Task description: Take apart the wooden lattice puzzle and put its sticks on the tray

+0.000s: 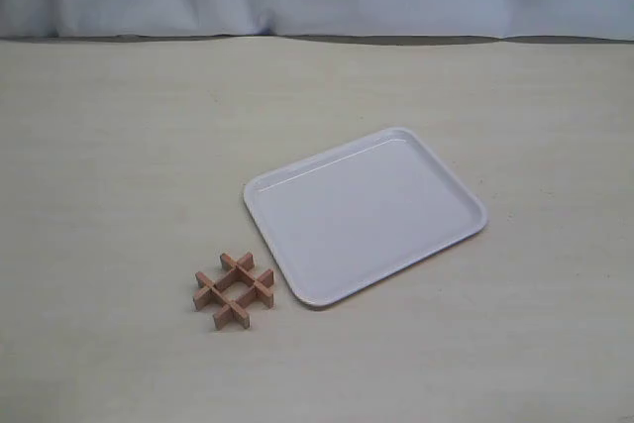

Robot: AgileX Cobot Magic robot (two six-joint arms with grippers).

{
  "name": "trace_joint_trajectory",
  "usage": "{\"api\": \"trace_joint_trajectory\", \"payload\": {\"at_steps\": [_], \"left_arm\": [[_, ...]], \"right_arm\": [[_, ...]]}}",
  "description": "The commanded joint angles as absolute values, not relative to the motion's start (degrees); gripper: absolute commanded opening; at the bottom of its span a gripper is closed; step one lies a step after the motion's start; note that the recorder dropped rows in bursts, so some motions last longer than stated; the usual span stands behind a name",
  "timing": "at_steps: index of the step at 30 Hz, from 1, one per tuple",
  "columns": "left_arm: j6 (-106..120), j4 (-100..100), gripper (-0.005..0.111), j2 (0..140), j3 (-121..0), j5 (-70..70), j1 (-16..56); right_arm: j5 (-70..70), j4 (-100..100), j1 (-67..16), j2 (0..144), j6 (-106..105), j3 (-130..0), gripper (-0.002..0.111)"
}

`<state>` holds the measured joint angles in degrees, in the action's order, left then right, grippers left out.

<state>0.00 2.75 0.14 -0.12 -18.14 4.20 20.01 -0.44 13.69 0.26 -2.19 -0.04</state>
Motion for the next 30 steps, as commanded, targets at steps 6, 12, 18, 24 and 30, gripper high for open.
{"api": "trace_joint_trajectory", "payload": {"at_steps": [6,12,18,24,30], "left_arm": [[0.00,2.46,0.000,0.00,0.00,-17.42,4.69],[0.00,2.46,0.000,0.00,0.00,-16.41,4.69],[0.00,1.87,0.000,0.00,0.00,-13.92,4.69],[-0.38,-13.84,0.000,0.00,0.00,1.82,4.69],[-7.55,-26.59,0.000,0.00,0.00,19.69,4.69]], "right_arm": [[19.80,-0.48,13.91,0.00,-2.15,0.00,0.004],[19.80,-0.48,13.91,0.00,-2.15,0.00,0.004],[19.80,-0.48,13.91,0.00,-2.15,0.00,0.004],[19.80,-0.48,13.91,0.00,-2.15,0.00,0.004],[19.80,-0.48,13.91,0.00,-2.15,0.00,0.004]]}}
